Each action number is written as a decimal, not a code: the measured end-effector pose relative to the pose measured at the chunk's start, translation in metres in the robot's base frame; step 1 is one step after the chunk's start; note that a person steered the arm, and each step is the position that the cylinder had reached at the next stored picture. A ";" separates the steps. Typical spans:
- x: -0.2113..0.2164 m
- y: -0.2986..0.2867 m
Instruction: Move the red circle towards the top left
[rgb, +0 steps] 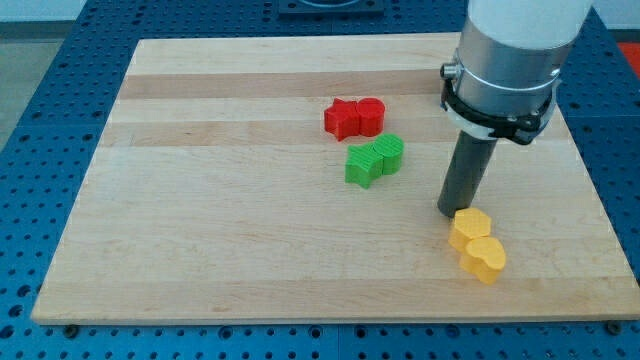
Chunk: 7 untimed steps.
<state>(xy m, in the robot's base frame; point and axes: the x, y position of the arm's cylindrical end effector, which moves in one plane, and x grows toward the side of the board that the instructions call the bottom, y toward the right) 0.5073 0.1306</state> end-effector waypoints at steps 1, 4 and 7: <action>0.000 0.000; -0.005 0.000; -0.014 -0.008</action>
<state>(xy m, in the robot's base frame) 0.4932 0.1223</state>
